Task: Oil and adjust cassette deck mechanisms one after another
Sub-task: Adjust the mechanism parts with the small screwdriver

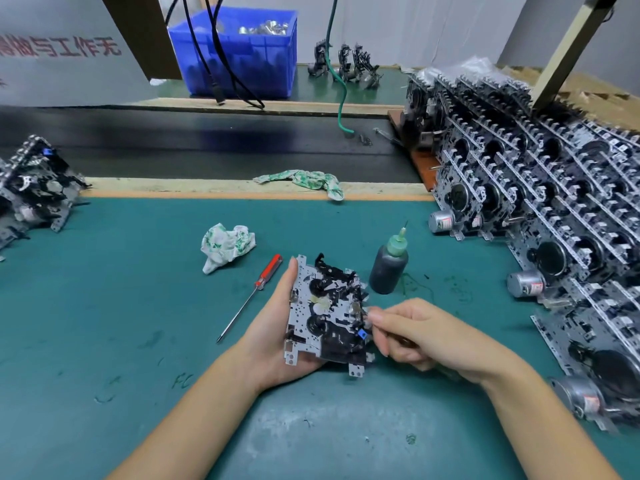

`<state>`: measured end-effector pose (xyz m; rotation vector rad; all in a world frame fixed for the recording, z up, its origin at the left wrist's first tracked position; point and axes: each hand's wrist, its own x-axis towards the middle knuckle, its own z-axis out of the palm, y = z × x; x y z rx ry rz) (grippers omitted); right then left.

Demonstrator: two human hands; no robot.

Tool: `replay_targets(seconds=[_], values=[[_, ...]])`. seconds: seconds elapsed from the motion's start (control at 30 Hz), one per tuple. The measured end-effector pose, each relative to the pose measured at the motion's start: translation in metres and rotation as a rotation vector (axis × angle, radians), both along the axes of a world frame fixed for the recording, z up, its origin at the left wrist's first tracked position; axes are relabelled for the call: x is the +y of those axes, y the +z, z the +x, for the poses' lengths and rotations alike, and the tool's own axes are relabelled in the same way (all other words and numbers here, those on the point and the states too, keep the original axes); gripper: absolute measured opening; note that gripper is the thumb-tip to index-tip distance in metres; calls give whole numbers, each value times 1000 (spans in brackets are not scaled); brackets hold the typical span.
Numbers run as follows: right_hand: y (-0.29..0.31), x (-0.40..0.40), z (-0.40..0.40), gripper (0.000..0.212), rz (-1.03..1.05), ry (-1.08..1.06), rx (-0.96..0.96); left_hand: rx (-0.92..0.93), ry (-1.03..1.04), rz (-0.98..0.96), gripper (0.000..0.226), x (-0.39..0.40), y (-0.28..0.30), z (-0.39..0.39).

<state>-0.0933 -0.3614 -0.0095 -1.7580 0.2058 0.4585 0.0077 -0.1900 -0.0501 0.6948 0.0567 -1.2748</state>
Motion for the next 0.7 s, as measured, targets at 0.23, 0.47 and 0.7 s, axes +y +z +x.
replay_targets(seconds=[0.23, 0.47, 0.7], values=[[0, 8, 1, 52, -8, 10, 28, 12, -17, -53, 77, -1, 3, -1], [0, 5, 2, 47, -44, 45, 27, 18, -15, -39, 80, -1, 4, -1], [-1, 3, 2, 47, -39, 46, 52, -9, -19, 4, 80, -1, 4, -1]])
